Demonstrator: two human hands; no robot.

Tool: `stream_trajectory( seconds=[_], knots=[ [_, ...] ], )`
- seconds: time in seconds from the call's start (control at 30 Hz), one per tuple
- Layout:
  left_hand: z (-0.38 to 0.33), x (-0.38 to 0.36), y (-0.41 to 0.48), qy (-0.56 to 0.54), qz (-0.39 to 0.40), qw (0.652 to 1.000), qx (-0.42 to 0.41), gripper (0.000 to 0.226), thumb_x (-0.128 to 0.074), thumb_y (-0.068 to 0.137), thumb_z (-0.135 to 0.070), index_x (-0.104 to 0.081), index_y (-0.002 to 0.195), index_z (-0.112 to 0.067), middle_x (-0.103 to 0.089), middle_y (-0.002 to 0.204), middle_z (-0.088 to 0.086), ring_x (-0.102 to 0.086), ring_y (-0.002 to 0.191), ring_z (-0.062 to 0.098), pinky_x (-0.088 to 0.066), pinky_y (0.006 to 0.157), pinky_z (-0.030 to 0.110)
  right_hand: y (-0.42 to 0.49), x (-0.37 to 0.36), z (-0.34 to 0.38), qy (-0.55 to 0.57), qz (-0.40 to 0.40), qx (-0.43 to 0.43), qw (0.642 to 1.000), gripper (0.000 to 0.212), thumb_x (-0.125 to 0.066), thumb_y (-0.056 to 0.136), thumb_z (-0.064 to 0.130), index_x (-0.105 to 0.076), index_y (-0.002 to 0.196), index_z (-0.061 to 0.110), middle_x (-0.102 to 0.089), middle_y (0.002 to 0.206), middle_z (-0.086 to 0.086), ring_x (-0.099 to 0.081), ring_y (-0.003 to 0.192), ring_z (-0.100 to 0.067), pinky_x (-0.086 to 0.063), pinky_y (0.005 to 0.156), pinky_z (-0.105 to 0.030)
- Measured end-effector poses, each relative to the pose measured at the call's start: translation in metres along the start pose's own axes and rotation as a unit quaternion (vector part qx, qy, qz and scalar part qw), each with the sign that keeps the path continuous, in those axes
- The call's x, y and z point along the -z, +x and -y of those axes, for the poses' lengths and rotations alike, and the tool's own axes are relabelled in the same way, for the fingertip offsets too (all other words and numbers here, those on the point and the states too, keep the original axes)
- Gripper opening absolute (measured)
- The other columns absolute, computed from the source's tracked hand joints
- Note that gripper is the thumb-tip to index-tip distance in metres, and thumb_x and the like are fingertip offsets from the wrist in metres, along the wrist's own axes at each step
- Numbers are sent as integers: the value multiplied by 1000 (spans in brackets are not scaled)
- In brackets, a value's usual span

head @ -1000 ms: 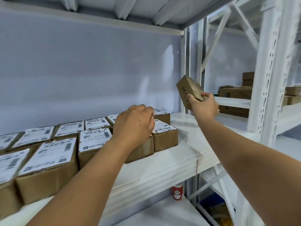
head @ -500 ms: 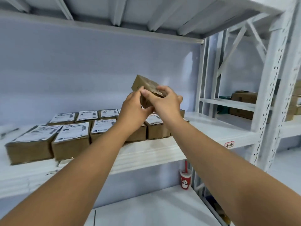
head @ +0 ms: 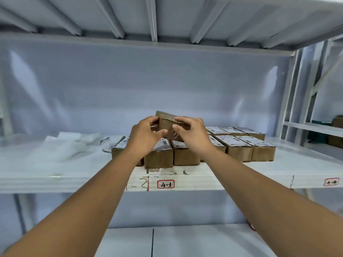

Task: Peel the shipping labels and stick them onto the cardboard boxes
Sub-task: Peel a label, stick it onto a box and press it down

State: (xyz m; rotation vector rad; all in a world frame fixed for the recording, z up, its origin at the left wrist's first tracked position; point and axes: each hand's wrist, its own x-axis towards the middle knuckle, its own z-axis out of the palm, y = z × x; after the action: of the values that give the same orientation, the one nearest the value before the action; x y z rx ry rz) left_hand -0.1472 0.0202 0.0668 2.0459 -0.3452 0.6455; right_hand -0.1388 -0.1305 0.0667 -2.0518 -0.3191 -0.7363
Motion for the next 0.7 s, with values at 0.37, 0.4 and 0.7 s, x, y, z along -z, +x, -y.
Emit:
stream_trajectory(
  seconds=[0.37, 0.4, 0.7],
  knots=[
    [31, 8, -17, 68, 36, 997, -16, 32, -51, 94, -34, -57, 125, -26, -63, 119, -6, -57, 105, 11, -37, 80, 20, -8, -22, -4, -67, 52, -15, 996, 30, -67, 86, 28, -65, 115, 32, -47, 127, 0, -46, 119, -9, -33, 105, -22],
    [34, 8, -18, 69, 19, 997, -20, 32, -47, 96, -35, -58, 124, -24, -63, 117, -7, -56, 104, 11, -35, 79, 20, -11, -21, -2, -68, 48, -6, 997, 32, -66, 86, 28, -63, 118, 32, -44, 128, 2, -42, 119, -7, -30, 102, -18],
    [115, 51, -1, 61, -210, 963, 154, 35, -42, 84, 7, -55, 116, -3, -49, 122, 20, -52, 109, 33, -37, 88, 29, -28, -55, 38, -277, 34, 304, 911, 23, -56, 88, 21, -68, 108, 15, -60, 105, -3, -46, 113, -21, -40, 86, -30]
  ],
)
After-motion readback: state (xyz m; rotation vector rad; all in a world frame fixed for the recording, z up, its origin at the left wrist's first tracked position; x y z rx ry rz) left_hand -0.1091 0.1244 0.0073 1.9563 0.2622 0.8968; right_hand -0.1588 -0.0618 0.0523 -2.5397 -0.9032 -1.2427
